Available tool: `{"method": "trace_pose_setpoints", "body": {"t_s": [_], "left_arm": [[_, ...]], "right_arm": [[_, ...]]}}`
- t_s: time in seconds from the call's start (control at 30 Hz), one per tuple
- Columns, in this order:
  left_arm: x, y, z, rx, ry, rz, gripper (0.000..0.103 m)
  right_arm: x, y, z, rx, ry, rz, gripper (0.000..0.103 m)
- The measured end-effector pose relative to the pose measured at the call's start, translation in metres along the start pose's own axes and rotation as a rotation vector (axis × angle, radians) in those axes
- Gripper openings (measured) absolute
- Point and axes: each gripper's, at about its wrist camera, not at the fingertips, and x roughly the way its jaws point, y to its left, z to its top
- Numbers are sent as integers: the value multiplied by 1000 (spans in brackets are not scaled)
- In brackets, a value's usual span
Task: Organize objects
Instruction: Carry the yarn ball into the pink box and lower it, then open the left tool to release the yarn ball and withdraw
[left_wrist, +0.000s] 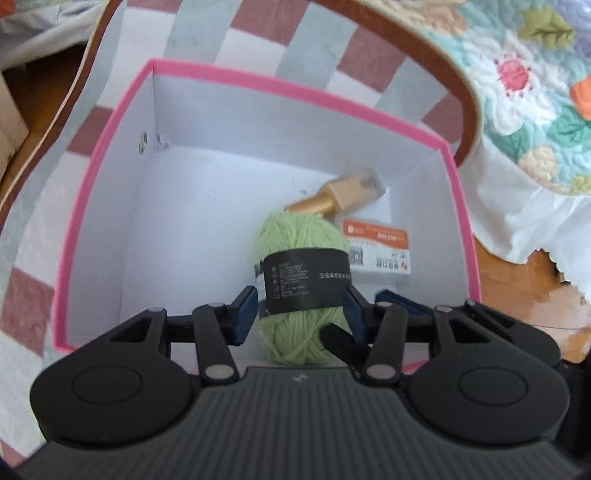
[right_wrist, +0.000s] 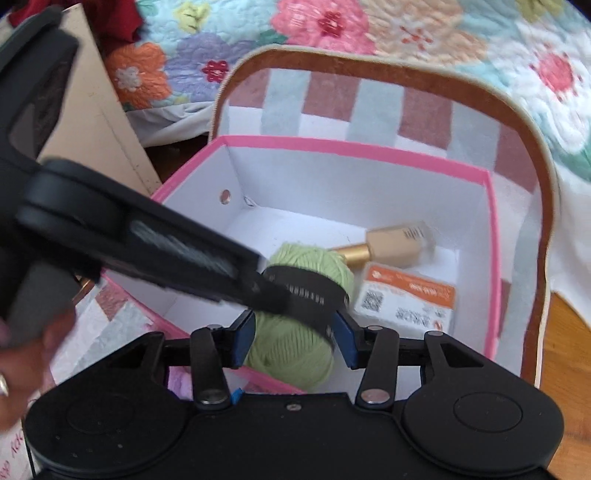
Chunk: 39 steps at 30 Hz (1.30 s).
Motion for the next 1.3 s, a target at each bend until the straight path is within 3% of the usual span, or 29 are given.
{"method": "trace_pose_setpoints", "body": {"t_s": [0.17,0.23,0.33,0.5,0.6,0.67,0.87,1.13,1.2,1.3], "left_arm": [[3,8,11,-11,11,15,46],[9,10,13,-19,28,13,37],[17,16,11,-64,56,-9,33],[21,19,12,-112,44,-59,32],[17,16,12,-82,13,-27,31],[10,13,9,-42,-13,19,31],[-39,-14,-8,196,-125,134,35],[-124,-25,-16,248,-51,3,45],[-145,-25,-15,235,8,-28,46],[-182,-27,-19,246,18,-76,52]], "right_arm": [[-2,-10,0,61,27,-9,57],[-1,-9,1,92,36,3,57],[3,-6,4,128,50,38,57],[18,-3,8,134,98,-10,30],[25,-3,7,110,100,-96,30],[24,-7,5,129,72,-101,31],[-1,-1,-4,139,42,-109,32],[-86,34,10,61,51,-94,40],[-109,44,14,60,60,-66,44],[-145,70,16,-35,45,-64,54]]}}
